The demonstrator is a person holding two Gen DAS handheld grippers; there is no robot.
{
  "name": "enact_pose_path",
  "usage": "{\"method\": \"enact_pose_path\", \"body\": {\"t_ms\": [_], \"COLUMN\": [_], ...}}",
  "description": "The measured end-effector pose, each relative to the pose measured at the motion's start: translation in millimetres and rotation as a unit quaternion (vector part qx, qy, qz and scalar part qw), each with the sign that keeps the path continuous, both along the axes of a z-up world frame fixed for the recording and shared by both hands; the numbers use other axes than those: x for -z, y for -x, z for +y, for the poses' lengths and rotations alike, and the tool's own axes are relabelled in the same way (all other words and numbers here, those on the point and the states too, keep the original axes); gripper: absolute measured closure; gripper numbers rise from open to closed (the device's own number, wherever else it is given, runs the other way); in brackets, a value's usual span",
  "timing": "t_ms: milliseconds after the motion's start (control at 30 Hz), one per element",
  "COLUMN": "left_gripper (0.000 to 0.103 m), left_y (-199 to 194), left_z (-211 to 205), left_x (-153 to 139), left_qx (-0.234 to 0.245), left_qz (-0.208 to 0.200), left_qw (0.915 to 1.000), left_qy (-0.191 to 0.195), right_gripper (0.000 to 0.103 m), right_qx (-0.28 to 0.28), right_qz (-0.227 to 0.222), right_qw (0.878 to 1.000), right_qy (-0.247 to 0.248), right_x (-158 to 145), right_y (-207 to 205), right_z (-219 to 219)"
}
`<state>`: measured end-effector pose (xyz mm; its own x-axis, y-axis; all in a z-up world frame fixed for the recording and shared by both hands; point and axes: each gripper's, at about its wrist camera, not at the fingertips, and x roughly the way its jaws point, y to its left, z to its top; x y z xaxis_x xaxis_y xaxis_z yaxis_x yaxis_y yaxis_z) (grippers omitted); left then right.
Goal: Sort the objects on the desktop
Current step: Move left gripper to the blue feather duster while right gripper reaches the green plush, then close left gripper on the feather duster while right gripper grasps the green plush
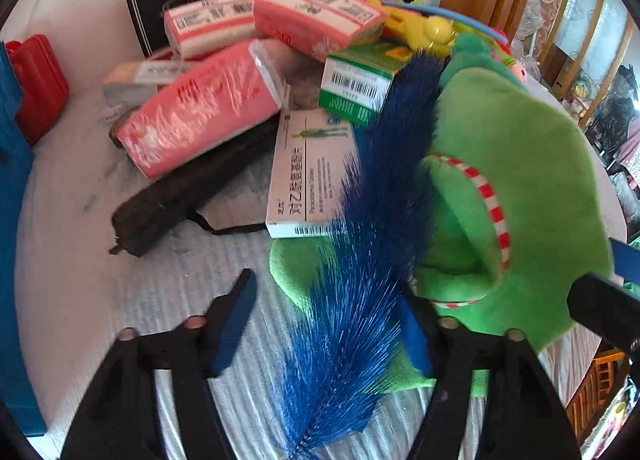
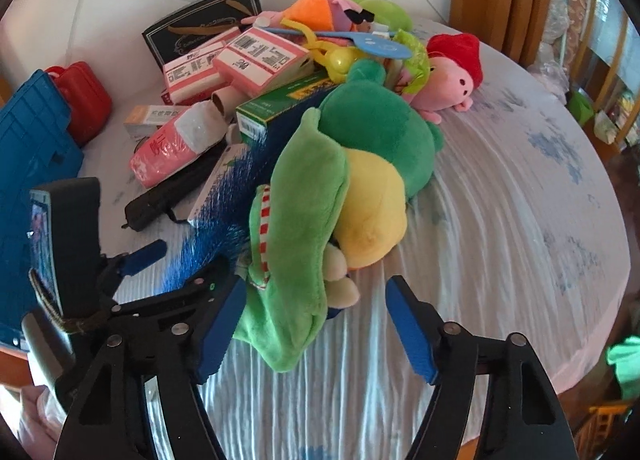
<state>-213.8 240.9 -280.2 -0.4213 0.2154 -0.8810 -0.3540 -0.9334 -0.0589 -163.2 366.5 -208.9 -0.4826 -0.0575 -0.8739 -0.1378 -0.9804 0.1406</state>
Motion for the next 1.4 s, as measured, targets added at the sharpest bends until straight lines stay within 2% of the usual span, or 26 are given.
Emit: {"method": "enact_pose_path", "body": {"t_ms": [67, 100, 267, 333, 400, 467, 533, 633, 700, 733, 800, 867, 1033, 1167, 1267, 1367, 1400], "left_gripper": [0.078, 0.078, 0.079, 0.079, 0.077, 0.072, 0.066, 0.065, 0.065, 0.065, 0.077, 0.079, 0.08, 0.08, 0.08, 0.08, 0.08], "left_y": [-1, -2, -14, -11, -7, -4, -1, 13, 17, 17, 12, 4, -10, -14, -12, -4, 0], "left_z": [-8, -14, -51, -59, -61, -57, -52, -47, -49, -50, -56, -64, -93, -112, -114, -107, -100], "left_x": [3, 3, -5, -1, 0, -1, 1, 13, 17, 17, 14, 9, -9, -17, -11, -3, 0], "left_qx": [0.001, -0.005, -0.041, -0.04, -0.031, -0.022, -0.016, -0.009, -0.008, -0.008, -0.006, -0.008, -0.04, -0.061, -0.055, -0.043, -0.039], "left_qz": [-0.016, -0.016, 0.013, 0.006, 0.004, 0.009, 0.01, 0.004, -0.002, -0.002, 0.006, 0.008, 0.025, 0.042, 0.03, 0.029, 0.027], "left_qw": [0.9996, 0.9996, 0.9991, 0.9992, 0.9995, 0.9997, 0.9998, 0.9999, 0.9999, 0.9999, 1.0, 0.9999, 0.9987, 0.9971, 0.9978, 0.9985, 0.9987], "left_qy": [-0.023, -0.023, -0.001, -0.001, 0.0, 0.004, 0.008, 0.013, 0.009, 0.006, -0.003, -0.001, -0.021, -0.018, -0.022, -0.019, -0.017], "right_gripper": [0.038, 0.038, 0.036, 0.027, 0.024, 0.026, 0.034, 0.035, 0.035, 0.035, 0.036, 0.042, 0.042, 0.042, 0.042, 0.042, 0.048], "right_qx": [-0.008, -0.009, -0.012, -0.011, -0.008, -0.005, -0.001, 0.013, 0.02, 0.021, 0.028, 0.036, 0.049, 0.044, 0.034, 0.039, 0.039], "right_qz": [-0.006, -0.009, -0.014, -0.012, -0.01, 0.002, 0.021, 0.024, 0.01, 0.001, -0.006, -0.005, 0.01, 0.04, 0.06, 0.058, 0.054], "right_qw": [1.0, 1.0, 0.999, 0.999, 0.999, 1.0, 1.0, 0.999, 0.999, 0.999, 0.999, 0.999, 0.998, 0.996, 0.996, 0.996, 0.996], "right_qy": [0.012, 0.012, 0.029, 0.031, 0.032, 0.022, 0.011, 0.018, 0.025, 0.028, 0.024, 0.032, 0.047, 0.063, 0.058, 0.051, 0.052], "right_x": [7, 9, 20, 24, 26, 24, 20, 26, 38, 44, 50, 49, 34, 17, 11, 22, 27], "right_y": [1, 2, 4, 8, 15, 19, 22, 36, 46, 49, 46, 36, 6, -11, -13, 1, 6], "right_z": [-5, -8, -20, -26, -32, -37, -38, -31, -28, -28, -29, -26, -19, -25, -37, -40, -39]}}
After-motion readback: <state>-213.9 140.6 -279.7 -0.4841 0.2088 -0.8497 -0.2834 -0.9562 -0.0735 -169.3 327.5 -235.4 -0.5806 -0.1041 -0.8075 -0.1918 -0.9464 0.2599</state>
